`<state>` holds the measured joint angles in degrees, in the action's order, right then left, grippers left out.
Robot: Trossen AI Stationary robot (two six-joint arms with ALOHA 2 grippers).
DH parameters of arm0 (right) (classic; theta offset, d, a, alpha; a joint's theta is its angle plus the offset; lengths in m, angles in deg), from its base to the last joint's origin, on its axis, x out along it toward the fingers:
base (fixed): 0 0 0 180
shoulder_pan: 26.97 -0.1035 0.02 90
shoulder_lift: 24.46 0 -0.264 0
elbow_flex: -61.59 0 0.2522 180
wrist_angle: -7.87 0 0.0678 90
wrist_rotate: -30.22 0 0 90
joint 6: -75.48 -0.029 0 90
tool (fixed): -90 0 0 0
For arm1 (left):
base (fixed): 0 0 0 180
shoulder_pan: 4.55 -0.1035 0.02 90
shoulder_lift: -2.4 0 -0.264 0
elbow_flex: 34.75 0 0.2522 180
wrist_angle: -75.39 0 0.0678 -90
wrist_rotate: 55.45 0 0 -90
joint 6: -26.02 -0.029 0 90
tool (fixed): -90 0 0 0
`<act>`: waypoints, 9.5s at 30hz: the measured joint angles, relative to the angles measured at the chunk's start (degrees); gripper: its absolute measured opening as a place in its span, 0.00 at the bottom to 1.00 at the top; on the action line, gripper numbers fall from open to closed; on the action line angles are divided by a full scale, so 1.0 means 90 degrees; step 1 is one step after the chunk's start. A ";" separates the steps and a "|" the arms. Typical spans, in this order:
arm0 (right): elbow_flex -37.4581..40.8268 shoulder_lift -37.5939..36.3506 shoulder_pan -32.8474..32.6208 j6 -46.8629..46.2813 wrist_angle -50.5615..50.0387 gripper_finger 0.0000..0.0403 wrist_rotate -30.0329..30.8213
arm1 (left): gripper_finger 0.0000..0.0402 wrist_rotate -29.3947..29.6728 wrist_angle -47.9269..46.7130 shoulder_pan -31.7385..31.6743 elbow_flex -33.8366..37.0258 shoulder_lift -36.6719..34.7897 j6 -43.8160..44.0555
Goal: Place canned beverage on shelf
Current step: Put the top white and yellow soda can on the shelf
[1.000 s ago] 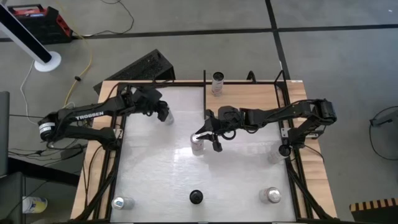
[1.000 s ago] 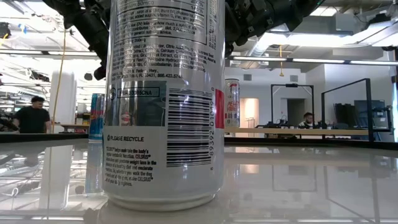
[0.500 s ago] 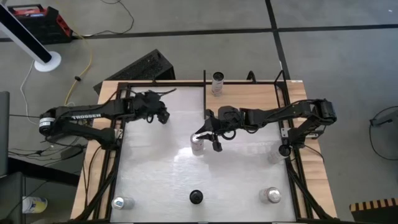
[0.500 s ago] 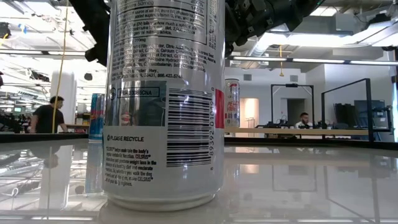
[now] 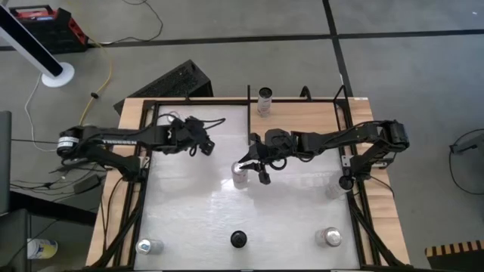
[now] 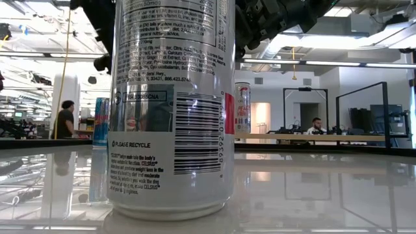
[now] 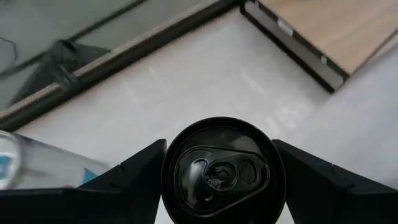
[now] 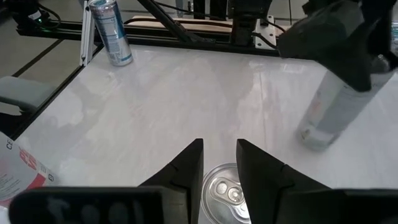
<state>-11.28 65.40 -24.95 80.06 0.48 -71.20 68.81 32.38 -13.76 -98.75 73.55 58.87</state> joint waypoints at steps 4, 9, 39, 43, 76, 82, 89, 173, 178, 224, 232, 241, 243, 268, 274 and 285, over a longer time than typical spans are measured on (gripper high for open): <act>0.0000 0.0000 0.0000 -0.0002 -0.0001 0.30 0.0000 | 0.64 -0.0418 0.0311 -0.0151 -0.0015 0.0153 -0.0267; 0.0000 0.0000 0.0000 -0.0002 -0.0006 0.30 0.0000 | 0.67 -0.0849 0.0655 -0.0288 -0.0015 0.0211 -0.0706; 0.0002 0.0000 -0.0015 -0.0002 -0.0075 0.30 0.0000 | 0.69 -0.1862 -0.0856 -0.0690 -0.1585 0.0154 -0.4285; 0.0001 0.0000 -0.0015 -0.0002 -0.0127 0.30 0.0000 | 0.69 -0.2470 -0.1090 -0.1231 -0.1467 -0.0113 -0.4635; 0.0029 0.0000 0.0005 0.0049 -0.0195 0.30 0.0000 | 0.75 -0.5206 -0.0796 -0.2319 -0.1457 0.0124 -0.7755; 0.0031 0.0000 0.0005 0.0049 -0.0120 0.30 -0.0002 | 0.81 -0.5255 -0.1094 -0.2322 -0.1457 0.0134 -0.7678; 0.0031 0.0000 0.0005 0.0049 -0.0084 0.30 0.0000 | 0.82 -0.5439 -0.1116 -0.2312 -0.1464 0.0409 -0.7728; 0.0036 0.0005 -0.0005 0.0046 -0.0144 0.30 0.0124 | 0.74 -0.2467 -0.0411 -0.1214 -0.1460 0.1268 -0.1791; 0.0036 0.0005 -0.0005 0.0049 -0.0144 0.30 0.0121 | 0.74 -0.2497 -0.0418 -0.1214 -0.1460 0.1268 -0.2206; 0.0034 0.0005 -0.0005 0.0066 -0.0125 0.30 0.0119 | 0.74 -0.4041 -0.1686 -0.1209 -0.1460 0.1268 -0.5911; 0.0019 0.0271 0.0045 0.0244 0.0263 0.30 0.0137 | 0.74 -0.4355 -0.1674 -0.1187 -0.1460 0.1268 -0.5792; -0.0150 0.0484 0.0419 0.0480 0.1097 0.31 0.0153 | 0.74 -0.4620 -0.1555 -0.1142 -0.1460 0.1268 -0.5681; -0.0219 0.0488 0.0555 0.0498 0.1076 0.34 0.0160 | 0.74 -0.4616 -0.1532 -0.1134 -0.1460 0.1268 -0.5693; -0.1347 0.1831 0.1163 0.0666 0.0991 0.87 -0.0157 | 0.74 -0.4604 -0.1313 -0.1134 -0.1457 0.1273 -0.5741; -0.1360 0.1831 0.1180 0.0668 0.1052 0.87 0.0154 | 0.74 -0.4599 -0.1300 -0.1134 -0.1457 0.1273 -0.5741; -0.1365 0.2018 0.1307 0.0328 0.1133 0.87 0.0230 | 0.74 -0.4604 -0.1188 -0.1132 -0.1455 0.1273 -0.5799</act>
<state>-23.57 83.57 -13.19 83.01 10.68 -69.12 27.37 21.69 -23.95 -111.84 85.01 6.68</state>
